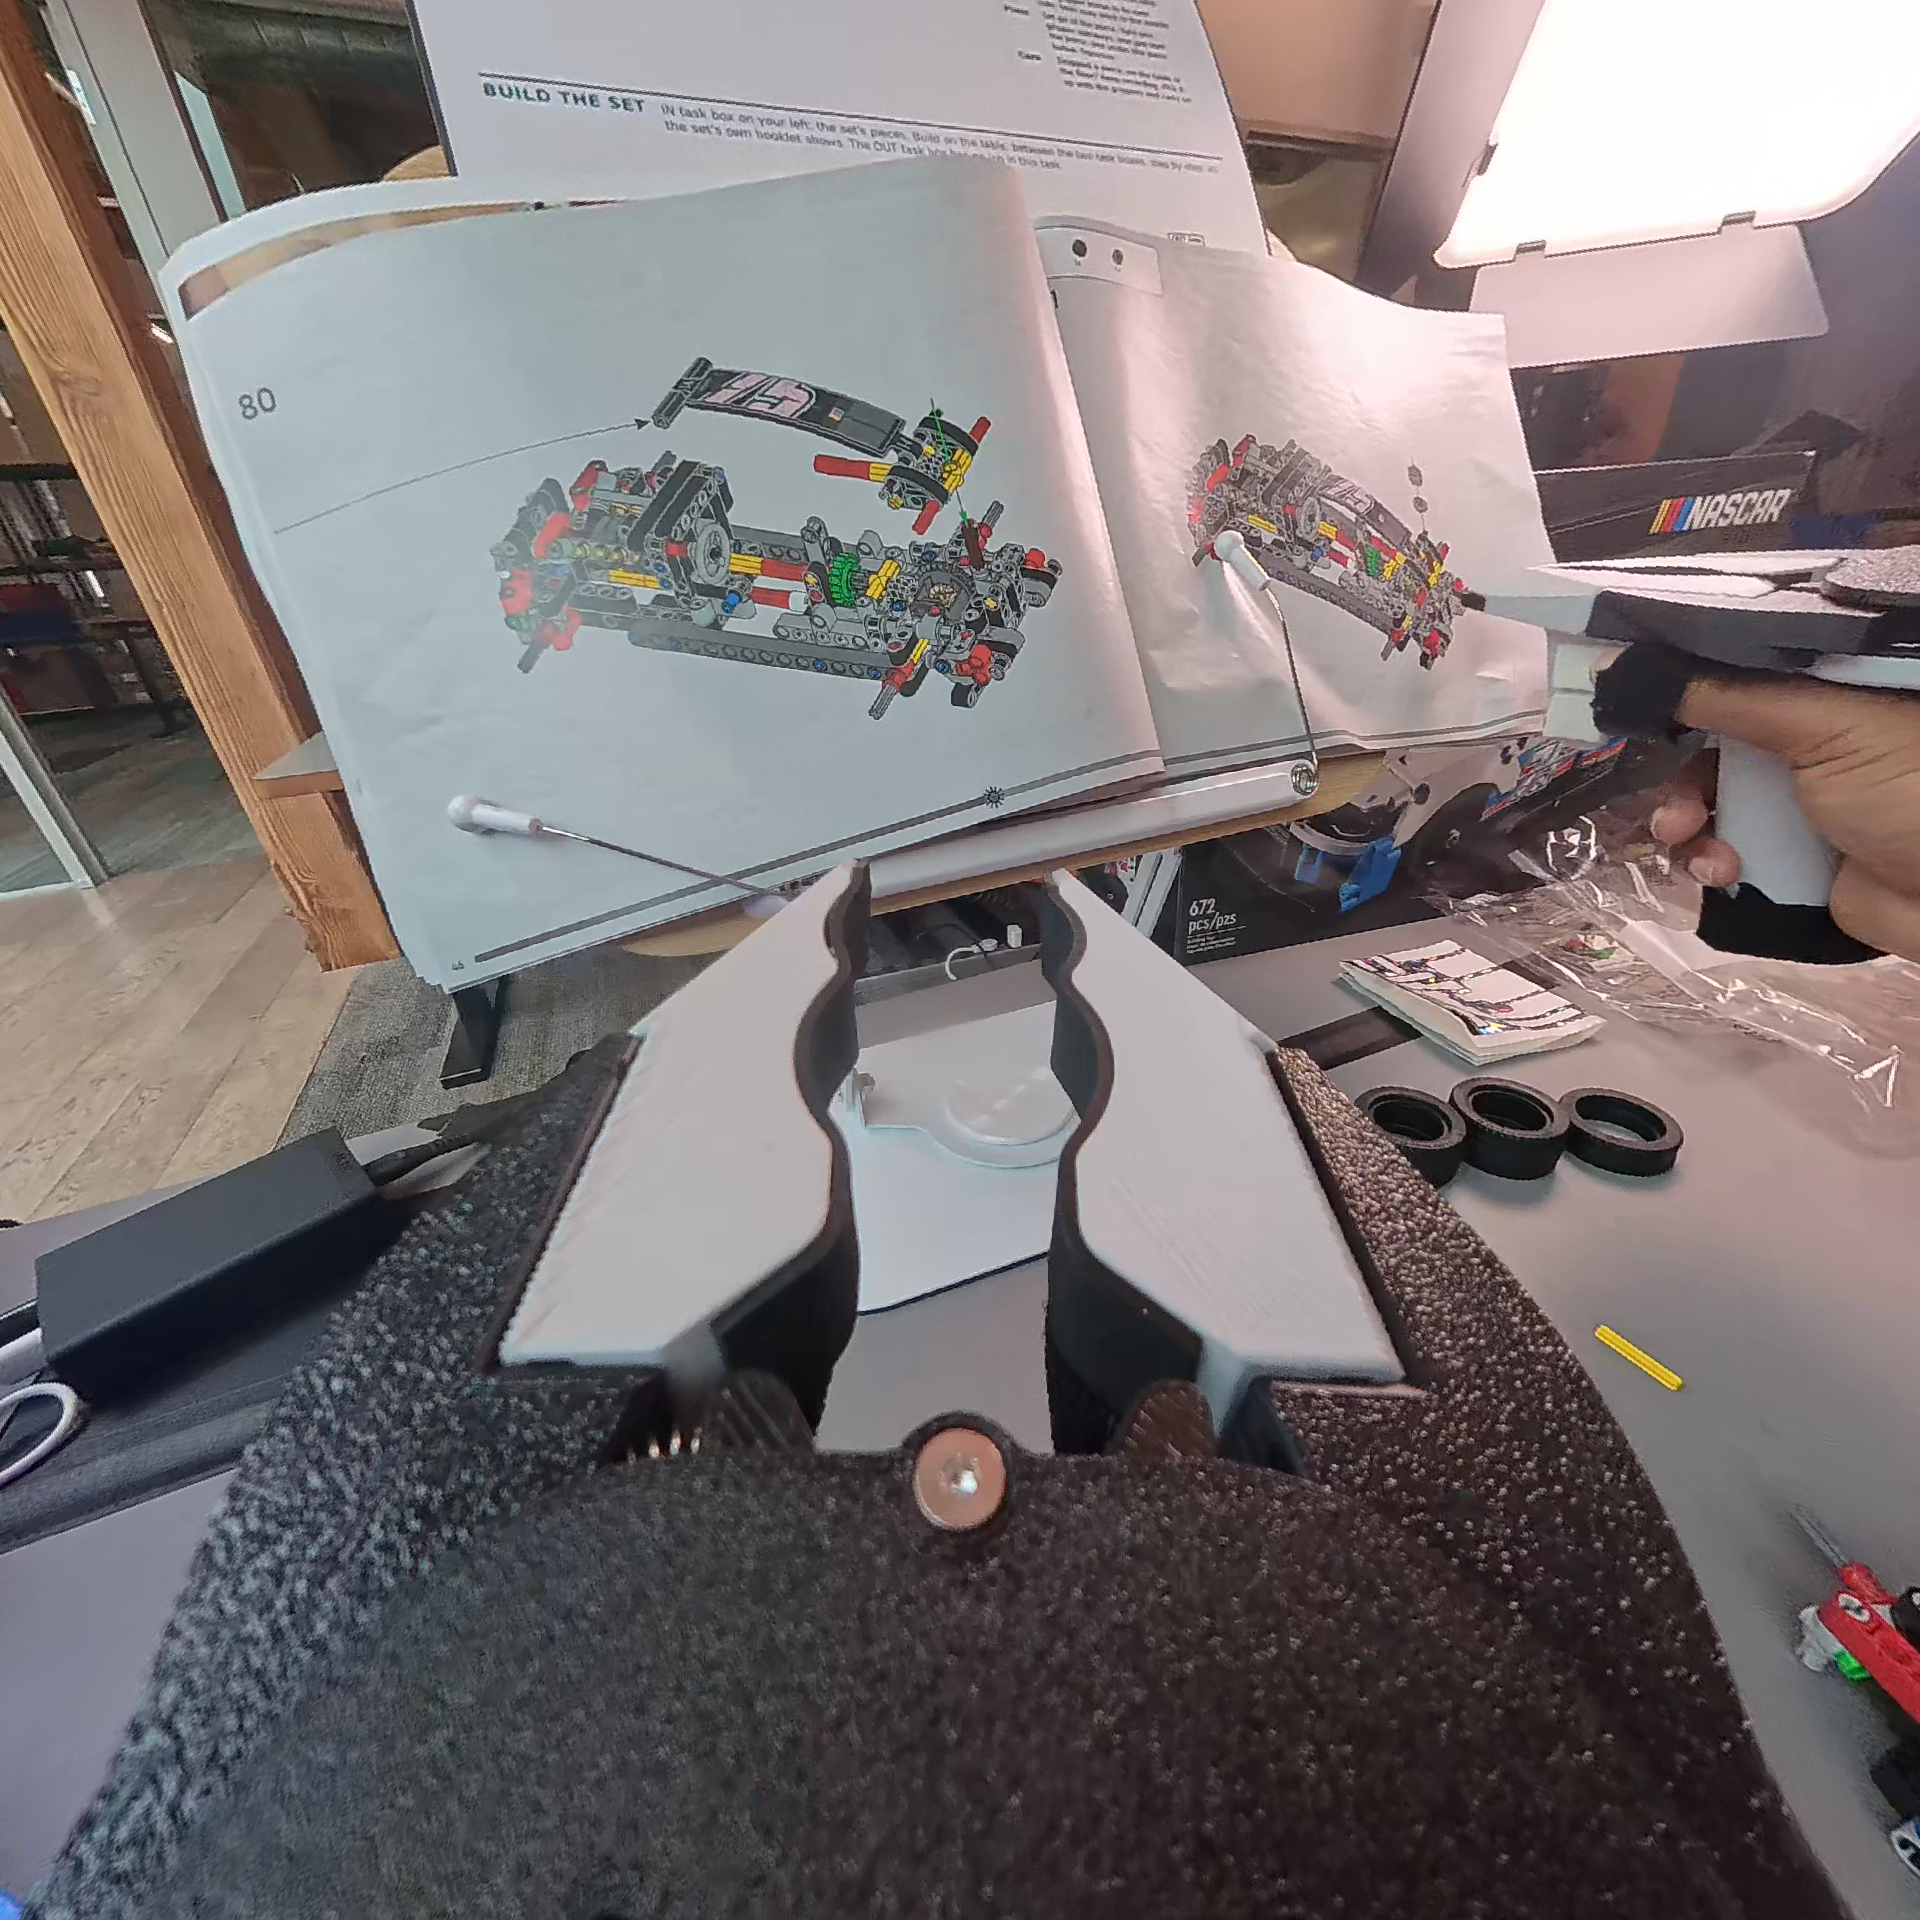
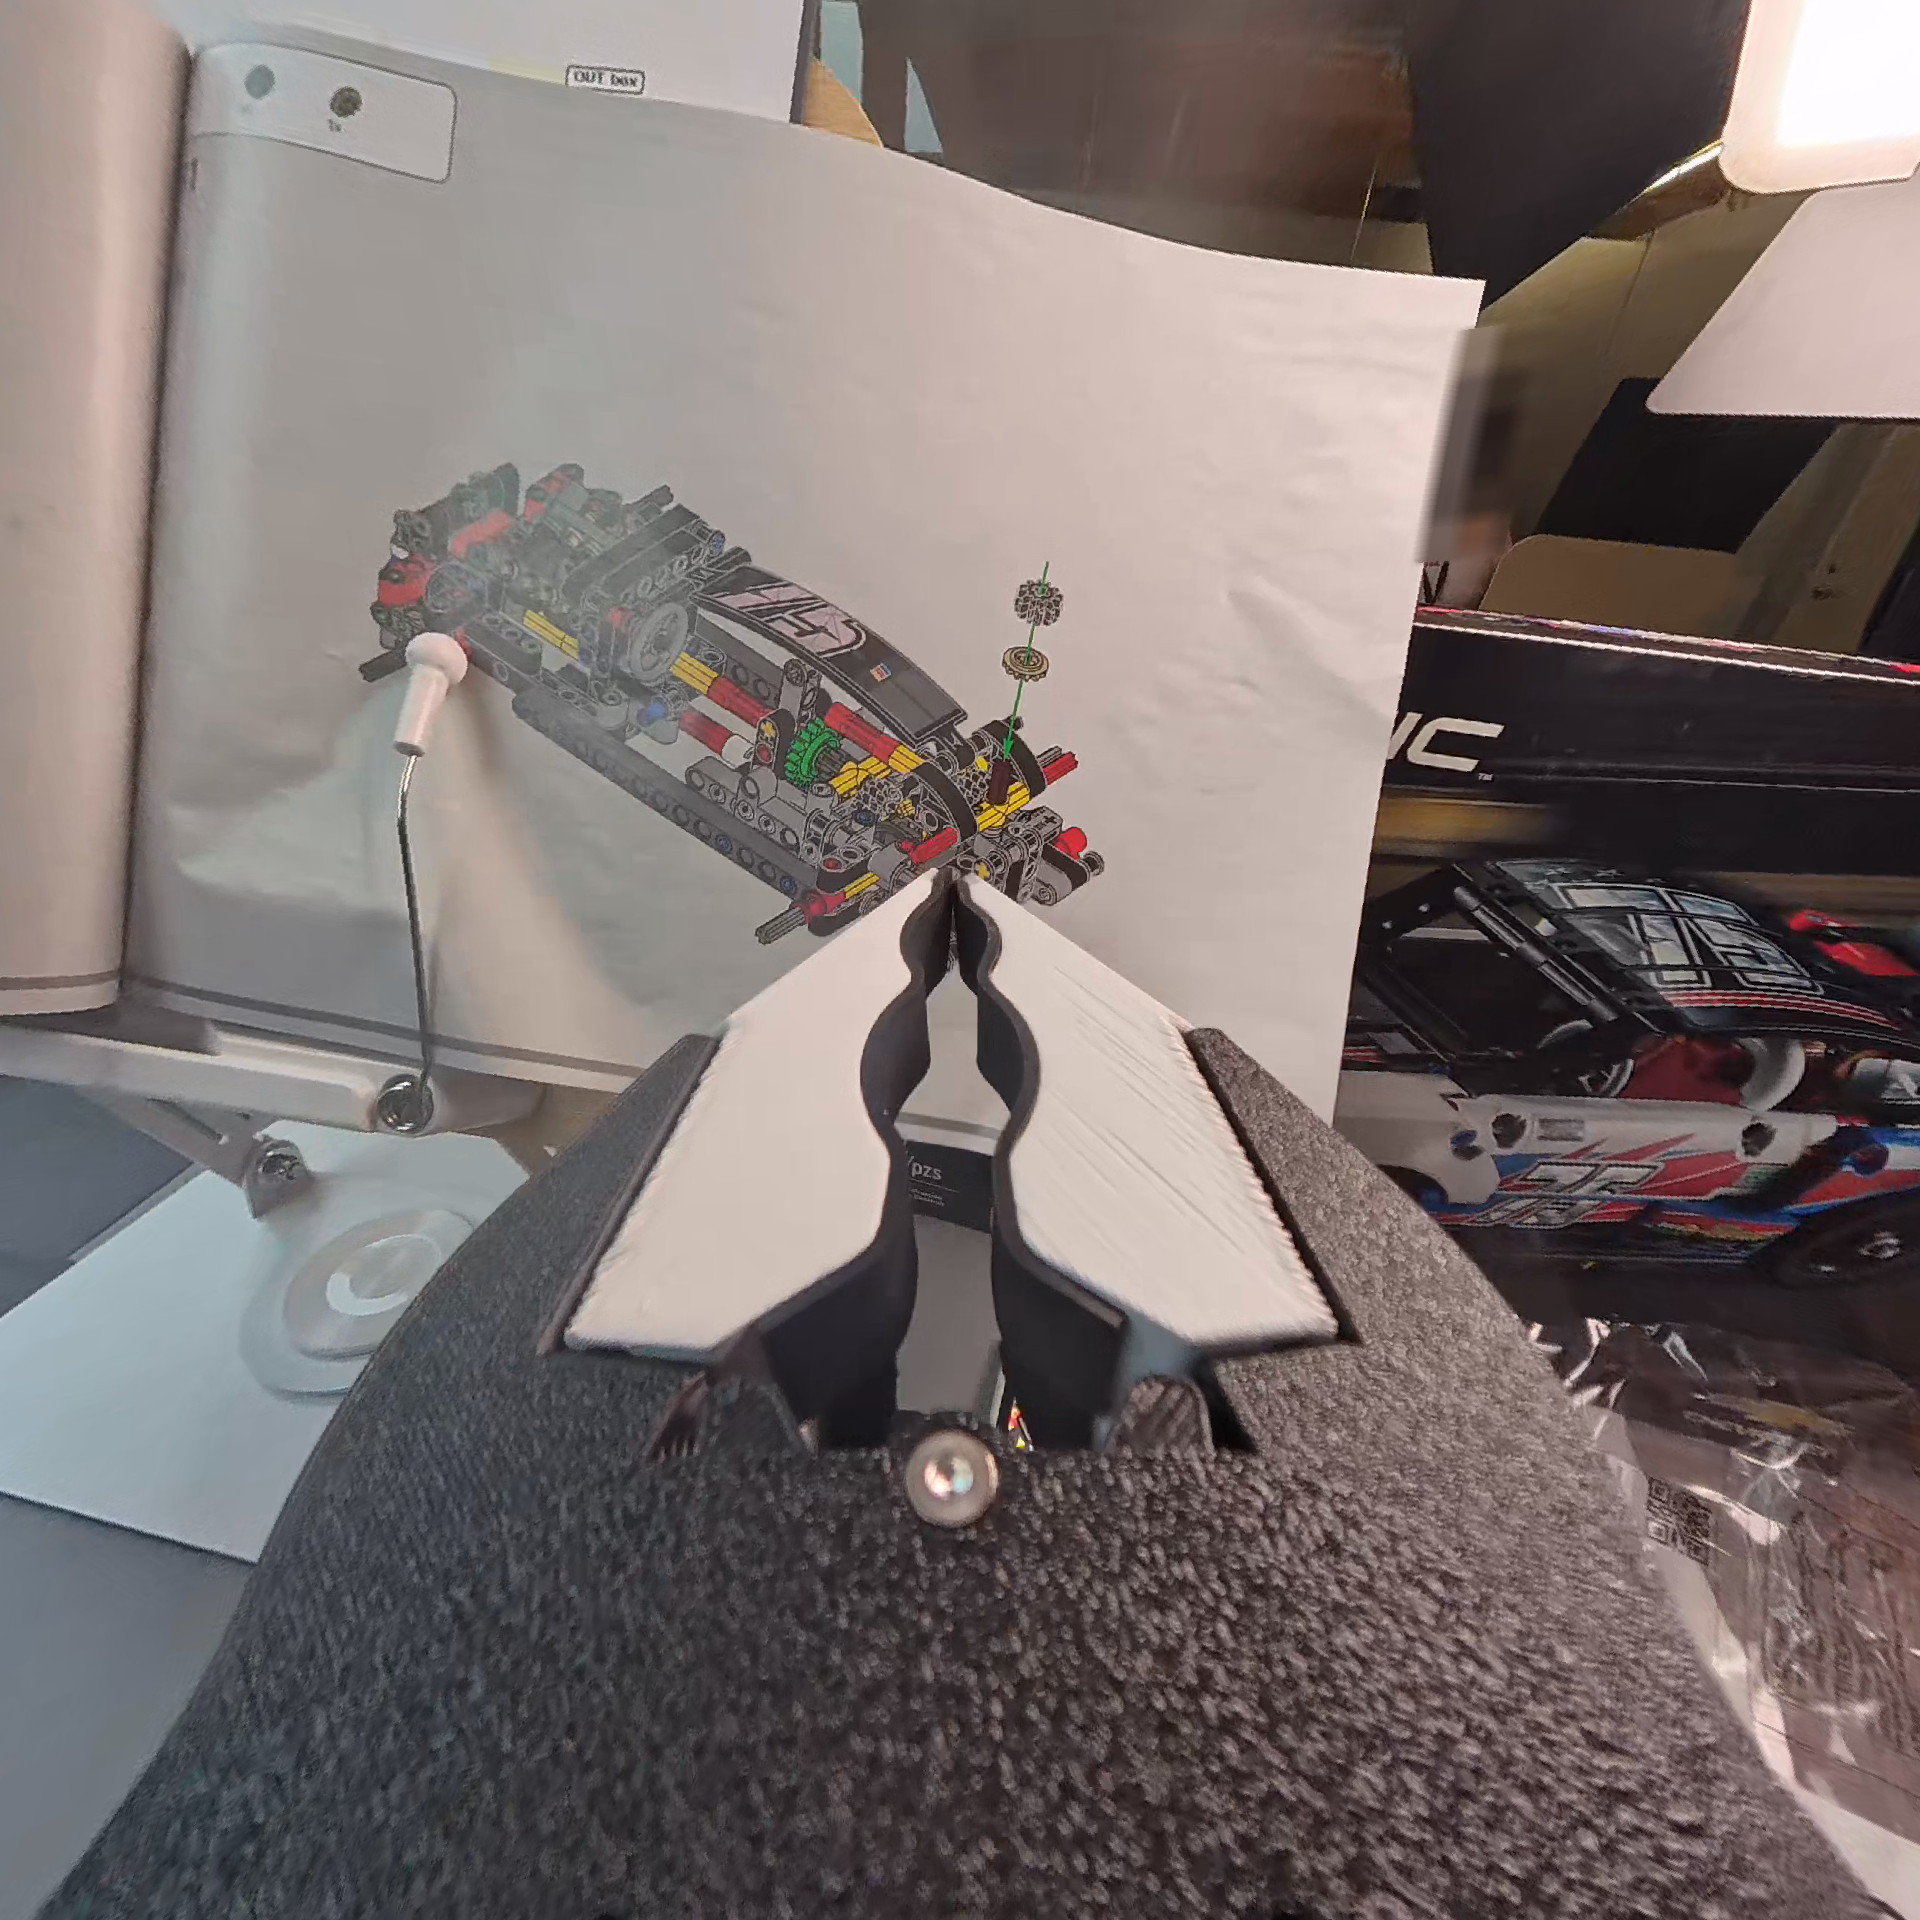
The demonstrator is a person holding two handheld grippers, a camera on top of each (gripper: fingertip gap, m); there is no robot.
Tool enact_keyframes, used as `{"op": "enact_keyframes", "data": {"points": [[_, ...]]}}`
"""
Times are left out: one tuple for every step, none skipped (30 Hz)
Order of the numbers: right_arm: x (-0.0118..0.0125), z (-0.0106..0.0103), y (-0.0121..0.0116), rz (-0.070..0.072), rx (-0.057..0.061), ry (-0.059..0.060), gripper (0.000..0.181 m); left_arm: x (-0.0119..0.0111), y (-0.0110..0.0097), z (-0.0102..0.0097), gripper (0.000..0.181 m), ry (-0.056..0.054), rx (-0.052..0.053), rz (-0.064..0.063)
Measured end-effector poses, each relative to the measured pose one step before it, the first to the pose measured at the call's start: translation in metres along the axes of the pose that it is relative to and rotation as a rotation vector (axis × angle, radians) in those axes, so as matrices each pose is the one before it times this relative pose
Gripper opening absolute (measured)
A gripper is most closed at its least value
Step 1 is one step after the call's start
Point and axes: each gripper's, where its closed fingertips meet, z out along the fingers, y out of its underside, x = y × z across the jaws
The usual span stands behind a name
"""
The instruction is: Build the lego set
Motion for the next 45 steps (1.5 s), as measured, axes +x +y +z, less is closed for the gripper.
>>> {"op": "enact_keyframes", "data": {"points": [[-0.00149,-0.00213,0.00084,0.0029,-0.0056,-0.0046,0.000,0.00101,0.00010,-0.00003,0.031,0.0032,-0.0010,0.0038],[-0.00251,-0.00233,-0.00016,0.0022,-0.0024,-0.0086,0.000,0.00064,0.00007,0.00011,0.031,0.0019,-0.0013,0.0024],[-0.00447,-0.00263,-0.00148,0.0016,0.0048,-0.0155,0.000,0.00026,0.00030,0.00005,0.031,0.0008,-0.0014,0.0014],[-0.00697,-0.00268,-0.00204,0.0015,0.0070,-0.0236,0.000,0.00003,0.00037,0.00010,0.031,0.0001,-0.0011,0.0005],[-0.01250,-0.00235,-0.00252,-0.0030,0.0098,-0.0476,0.000,0.00001,0.00061,0.00027,0.031,0.0004,-0.0019,-0.0007],[-0.01932,-0.00162,-0.00263,-0.0094,0.0119,-0.0804,0.000,0.00030,0.00091,0.00028,0.031,0.0011,-0.0026,-0.0016],[-0.02405,0.00027,-0.00126,-0.0166,0.0042,-0.0984,0.001,0.00049,0.00127,0.00051,0.031,0.0024,-0.0036,-0.0022],[-0.02292,0.00280,0.00028,-0.0296,-0.0036,-0.0821,0.002,0.00087,0.00149,0.00068,0.031,0.0030,-0.0045,-0.0013],[-0.01986,0.00520,0.00115,-0.0456,-0.0104,-0.0575,0.002,0.00096,0.00149,0.00051,0.031,0.0029,-0.0047,0.0011],[-0.01556,0.00732,0.00121,-0.0535,-0.0159,-0.0302,0.002,0.00103,0.00129,0.00050,0.031,0.0026,-0.0042,0.0036],[-0.01108,0.00861,0.00090,-0.0516,-0.0197,-0.0079,0.002,0.00083,0.00088,0.00032,0.031,0.0025,-0.0029,0.0051],[-0.00817,0.00943,0.00032,-0.0394,-0.0222,-0.0005,0.002,0.00041,0.00029,0.00009,0.031,0.0018,-0.0015,0.0056],[-0.00739,0.00911,-0.00209,-0.0207,-0.0085,-0.0077,0.002,-0.00010,-0.00006,-0.00008,0.031,0.0001,-0.0005,0.0057],[-0.00615,0.00875,-0.00289,-0.0070,-0.0040,-0.0089,0.002,-0.00076,-0.00027,-0.00015,0.031,-0.0010,-0.0001,0.0052],[-0.00361,0.00846,-0.00039,-0.0122,-0.0204,0.0010,0.002,-0.00119,-0.00001,0.00001,0.031,-0.0018,-0.0017,0.0047],[-0.00175,0.00686,-0.00050,-0.0245,-0.0166,0.0100,0.001,-0.00179,0.00074,0.00028,0.031,-0.0024,-0.0049,0.0034],[0.00049,0.00436,-0.00118,-0.0259,-0.0118,0.0240,0.000,-0.00211,0.00133,0.00062,0.031,-0.0026,-0.0071,0.0008],[-0.00078,0.00274,-0.00077,-0.0294,-0.0131,0.0131,0.000,-0.00247,0.00144,0.00062,0.031,-0.0037,-0.0055,-0.0035],[-0.00244,0.00211,-0.00056,-0.0280,-0.0088,0.0008,0.000,-0.00248,0.00146,0.00062,0.031,-0.0028,-0.0025,-0.0086],[-0.00244,0.00145,-0.00039,-0.0270,-0.0081,-0.0002,0.000,-0.00191,0.00165,0.00087,0.031,-0.0009,-0.0033,-0.0122],[-0.00150,0.00141,0.00000,-0.0308,-0.0113,0.0054,0.000,-0.00108,0.00215,0.00117,0.031,0.0009,-0.0059,-0.0116],[-0.00071,0.00145,0.00014,-0.0313,-0.0114,0.0085,0.000,-0.00031,0.00247,0.00129,0.032,0.0018,-0.0074,-0.0073],[-0.00072,0.00184,0.00019,-0.0256,-0.0112,0.0043,0.000,0.00016,0.00266,0.00140,0.032,0.0018,-0.0078,-0.0021],[-0.00011,0.00171,0.00037,-0.0153,-0.0120,0.0048,0.000,0.00079,0.00267,0.00113,0.032,0.0026,-0.0083,0.0015],[-0.00039,0.00102,0.00003,-0.0067,-0.0103,-0.0007,0.000,0.00081,0.00273,0.00118,0.032,0.0028,-0.0089,0.0031],[-0.00057,0.00041,-0.00006,-0.0006,-0.0074,-0.0031,0.000,0.00055,0.00244,0.00086,0.032,0.0023,-0.0083,0.0032],[-0.00019,-0.00013,0.00020,0.0032,-0.0037,-0.0006,0.000,0.00029,0.00189,0.00077,0.032,0.0025,-0.0064,0.0020],[-0.00015,-0.00090,0.00017,0.0034,0.0013,0.0005,0.000,-0.00017,0.00170,0.00069,0.031,0.0024,-0.0063,-0.0008],[-0.00013,-0.00140,0.00038,0.0012,0.0042,0.0009,0.000,-0.00059,0.00164,0.00060,0.032,0.0019,-0.0063,-0.0046],[-0.00009,-0.00185,0.00044,0.0009,0.0051,0.0015,0.000,-0.00082,0.00140,0.00049,0.031,0.0013,-0.0045,-0.0076],[0.00004,-0.00196,0.00074,0.0015,0.0034,0.0031,0.000,-0.00067,0.00126,0.00038,0.031,0.0010,-0.0029,-0.0081],[0.00018,-0.00194,0.00036,0.0005,0.0038,0.0030,0.000,-0.00032,0.00134,0.00062,0.031,0.0016,-0.0030,-0.0071],[0.00024,-0.00198,-0.00006,-0.0006,0.0047,0.0021,0.000,0.00010,0.00165,0.00074,0.031,0.0029,-0.0047,-0.0056],[0.00009,-0.00221,-0.00049,-0.0012,0.0059,0.0000,0.000,0.00036,0.00163,0.00066,0.031,0.0021,-0.0047,-0.0041],[0.00033,-0.00197,-0.00005,-0.0031,0.0034,0.0003,0.000,0.00047,0.00148,0.00074,0.031,0.0014,-0.0030,-0.0026],[0.00068,-0.00202,0.00033,-0.0027,0.0013,0.0019,0.000,0.00047,0.00156,0.00074,0.031,0.0015,-0.0043,-0.0023],[0.00053,-0.00182,0.00013,-0.0008,0.0035,-0.0005,0.000,0.00023,0.00222,0.00108,0.031,0.0016,-0.0079,-0.0046],[0.00054,-0.00145,0.00026,0.0008,0.0031,-0.0021,0.000,-0.00015,0.00282,0.00143,0.031,0.0022,-0.0110,-0.0110],[0.00070,-0.00102,0.00080,0.0022,-0.0012,-0.0020,0.000,-0.00021,0.00375,0.00198,0.031,0.0054,-0.0157,-0.0249],[0.00048,-0.00045,0.00078,0.0035,-0.0009,-0.0041,0.000,0.00072,0.00491,0.00314,0.032,0.0141,-0.0231,-0.0448],[0.00041,-0.00001,0.00063,0.0033,-0.0016,-0.0056,0.000,0.00214,0.00598,0.00417,0.033,0.0267,-0.0319,-0.0710],[0.00017,0.00047,0.00075,0.0029,-0.0041,-0.0065,0.000,0.00247,0.00458,0.00428,0.035,0.0329,-0.0269,-0.0912],[-0.00009,0.00066,0.00043,0.0039,-0.0050,-0.0077,0.000,-0.00142,0.00116,0.00386,0.041,0.0123,-0.0099,-0.0872],[-0.00023,0.00089,0.00038,0.0045,-0.0063,-0.0080,0.000,-0.00818,-0.00153,0.00326,0.047,-0.0308,-0.0011,-0.0633],[-0.00022,0.00100,0.00052,0.0038,-0.0082,-0.0078,0.000,-0.01120,-0.00331,0.00333,0.053,-0.0538,-0.0028,-0.0160]]}}
